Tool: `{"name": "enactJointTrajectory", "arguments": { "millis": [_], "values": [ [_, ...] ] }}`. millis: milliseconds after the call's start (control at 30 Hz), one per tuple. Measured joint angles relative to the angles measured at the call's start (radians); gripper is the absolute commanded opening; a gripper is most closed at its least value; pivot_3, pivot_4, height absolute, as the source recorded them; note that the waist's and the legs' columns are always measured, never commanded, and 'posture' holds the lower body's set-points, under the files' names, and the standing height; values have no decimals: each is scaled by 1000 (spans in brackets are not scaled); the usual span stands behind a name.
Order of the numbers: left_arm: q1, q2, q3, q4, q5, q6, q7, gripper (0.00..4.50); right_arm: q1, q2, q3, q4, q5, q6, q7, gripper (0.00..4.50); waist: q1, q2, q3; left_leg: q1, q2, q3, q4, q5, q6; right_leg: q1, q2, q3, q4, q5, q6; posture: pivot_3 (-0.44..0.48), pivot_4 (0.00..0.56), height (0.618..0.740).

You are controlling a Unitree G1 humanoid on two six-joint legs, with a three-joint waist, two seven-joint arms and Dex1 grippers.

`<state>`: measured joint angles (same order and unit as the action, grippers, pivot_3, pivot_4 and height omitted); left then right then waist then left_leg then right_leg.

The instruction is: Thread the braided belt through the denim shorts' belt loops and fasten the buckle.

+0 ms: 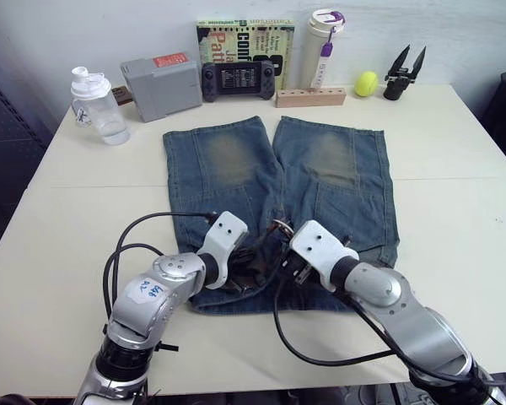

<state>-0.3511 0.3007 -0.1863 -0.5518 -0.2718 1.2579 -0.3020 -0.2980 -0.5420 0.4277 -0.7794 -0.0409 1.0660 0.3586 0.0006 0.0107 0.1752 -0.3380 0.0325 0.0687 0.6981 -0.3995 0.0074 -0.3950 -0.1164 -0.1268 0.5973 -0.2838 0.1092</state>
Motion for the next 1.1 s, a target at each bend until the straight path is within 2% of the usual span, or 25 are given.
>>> {"name": "enactJointTrajectory", "arguments": {
  "millis": [300, 600, 667, 733, 767, 900, 933, 1100],
  "values": [
    [-19, -7, -15, 31, 0, -27, -1, 0, -38, -44, 52, 2, -1, -24, 62, 92, 2, 0, 0, 0, 0, 0, 0, 0, 0, 0, 0, 0, 0, 0, 0, 0, 150, 731],
    [-7, -44, -18, 98, -3, -172, -34, 0, -70, -98, 43, 40, 2, -92, 159, 92, 7, 0, 0, -1, 0, -1, 1, 0, 0, 0, 0, -1, -1, 0, 0, 0, 150, 731],
    [4, -51, -19, 99, -3, -193, -38, 0, -69, -106, 38, 47, 2, -112, 175, 1121, 8, 0, 0, -1, 0, -1, 1, 0, 0, 0, 0, -1, -1, 0, 0, 0, 150, 731],
    [4, -55, -23, 99, -3, -206, -38, 0, -64, -107, 36, 48, 2, -129, 182, 1844, 10, 0, 0, -1, 0, -1, 1, 0, 0, 0, 0, -1, -1, 0, 0, 0, 150, 731],
    [4, -57, -27, 100, -3, -212, -38, 0, -57, -109, 30, 47, 7, -132, 189, 2350, 11, 0, 0, -2, 0, -1, 1, 0, 0, 0, 0, -1, -1, 0, 0, 0, 150, 731],
    [4, -59, -32, 112, -3, -229, -41, 0, -14, -111, -62, 22, 63, -121, 226, 4186, 17, 0, 0, -2, 0, -1, 1, 0, 0, 0, 0, -2, -1, 0, 0, 0, 150, 731],
    [4, -60, -34, 117, -3, -233, -41, 0, -6, -110, -91, 10, 82, -110, 233, 4353, 19, 0, 0, -2, 0, -1, 1, 0, 0, 0, 0, -2, -1, 0, 0, 0, 150, 731],
    [3, -62, -44, 127, -3, -246, -44, 0, -21, -111, -368, -59, 290, 11, 351, 4353, 25, -1, 0, -3, 0, -2, 2, 0, 0, 0, 0, -2, -1, 0, 0, 0, 150, 731]
  ]
}}
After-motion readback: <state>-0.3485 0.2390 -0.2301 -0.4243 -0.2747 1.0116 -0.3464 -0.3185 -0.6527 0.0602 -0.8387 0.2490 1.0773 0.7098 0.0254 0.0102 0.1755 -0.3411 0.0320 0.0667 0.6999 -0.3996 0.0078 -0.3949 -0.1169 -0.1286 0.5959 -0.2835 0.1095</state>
